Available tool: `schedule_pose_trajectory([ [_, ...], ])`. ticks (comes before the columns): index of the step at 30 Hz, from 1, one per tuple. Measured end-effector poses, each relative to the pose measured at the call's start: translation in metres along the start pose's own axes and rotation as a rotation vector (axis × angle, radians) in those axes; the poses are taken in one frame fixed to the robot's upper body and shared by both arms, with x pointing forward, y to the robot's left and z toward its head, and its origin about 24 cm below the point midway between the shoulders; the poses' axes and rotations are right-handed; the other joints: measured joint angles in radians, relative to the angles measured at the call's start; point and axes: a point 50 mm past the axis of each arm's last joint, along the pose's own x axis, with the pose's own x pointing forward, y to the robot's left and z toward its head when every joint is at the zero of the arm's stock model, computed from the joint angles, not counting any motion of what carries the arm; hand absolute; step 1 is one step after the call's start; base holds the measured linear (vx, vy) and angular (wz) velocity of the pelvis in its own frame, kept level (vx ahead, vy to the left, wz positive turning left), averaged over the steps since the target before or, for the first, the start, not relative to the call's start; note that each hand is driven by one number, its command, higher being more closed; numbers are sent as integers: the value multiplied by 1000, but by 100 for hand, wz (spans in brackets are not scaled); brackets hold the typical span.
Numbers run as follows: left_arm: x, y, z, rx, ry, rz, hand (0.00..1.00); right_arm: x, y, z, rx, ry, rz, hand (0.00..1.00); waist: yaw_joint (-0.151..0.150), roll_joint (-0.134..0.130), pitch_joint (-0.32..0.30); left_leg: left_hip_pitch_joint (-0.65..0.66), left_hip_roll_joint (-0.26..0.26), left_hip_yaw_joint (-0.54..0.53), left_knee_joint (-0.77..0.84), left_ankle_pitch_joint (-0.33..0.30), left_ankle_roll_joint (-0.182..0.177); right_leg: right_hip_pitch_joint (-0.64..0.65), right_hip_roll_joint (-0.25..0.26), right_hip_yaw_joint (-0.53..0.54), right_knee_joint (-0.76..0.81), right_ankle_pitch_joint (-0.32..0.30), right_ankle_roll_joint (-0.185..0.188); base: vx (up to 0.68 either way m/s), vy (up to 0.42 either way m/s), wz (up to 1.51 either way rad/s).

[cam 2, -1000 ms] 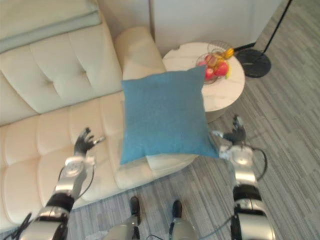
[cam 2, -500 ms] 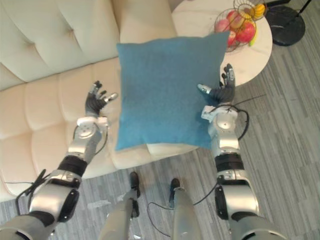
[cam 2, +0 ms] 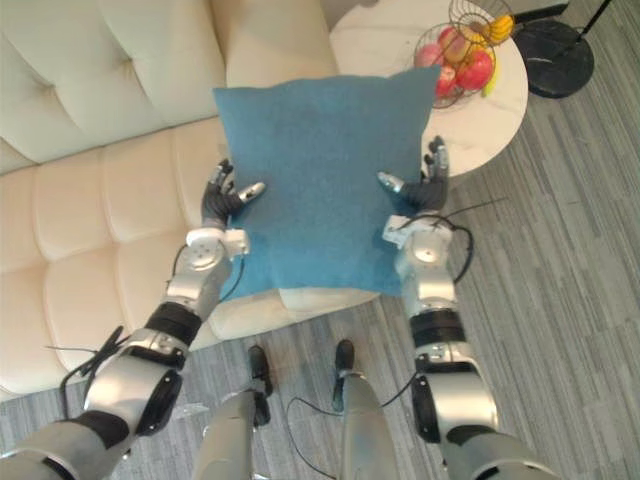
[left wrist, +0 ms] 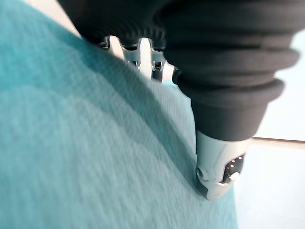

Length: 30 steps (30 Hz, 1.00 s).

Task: Pick up cushions and gather them together orderly.

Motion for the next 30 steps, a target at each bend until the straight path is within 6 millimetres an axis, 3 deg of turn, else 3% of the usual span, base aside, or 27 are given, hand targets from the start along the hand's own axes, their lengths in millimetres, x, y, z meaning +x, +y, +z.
schedule_pose_trajectory([
  [9, -6, -1, -1, -7, -7, 9, 100, -7, -3, -14, 60, 66, 3, 100, -4, 0, 0, -10, 7, -3, 61, -15, 9, 41, 1, -9, -47, 15, -21, -57, -5, -2],
  [16, -18, -24, 18, -94, -95, -86, 100, -21, -15, -30, 101, 121, -24, 100, -2, -3, -1, 23, 8, -19, 62, -15, 9, 94, 2, -27, -62, 16, -21, 23, -10, 6],
  [21, -42, -35, 23, -218, -150, -141, 100, -53, -21, -42, 150, 139, -28, 100, -3, -5, -4, 97, 7, -14, 30, -15, 8, 163, 8, -28, -90, 15, -21, 47, -14, -3],
  [23, -63, -36, 14, -270, -142, -161, 100, -79, -25, -52, 181, 165, -45, 100, -2, -17, -18, 156, 5, -7, -12, -11, 1, 215, 14, -27, -120, 15, -21, 51, -19, -4],
  [24, -65, -36, 13, -273, -139, -160, 100, -81, -26, -53, 185, 168, -48, 100, -2, -19, -23, 160, 5, -5, -17, -10, 0, 216, 14, -27, -123, 15, -21, 68, -22, -5],
  [26, -88, -31, -7, -322, -78, -137, 100, -109, -32, -58, 199, 187, -73, 100, -2, -30, -81, 197, -2, 2, -70, -3, -8, 242, 15, -32, -152, 14, -20, 101, -20, -2],
  [30, -117, -27, -29, -365, -4, -118, 100, -133, -39, -55, 154, 169, -85, 100, -3, -32, -122, 273, -14, 7, -119, 6, -12, 308, 14, -31, -181, 10, -14, 119, 13, -1],
])
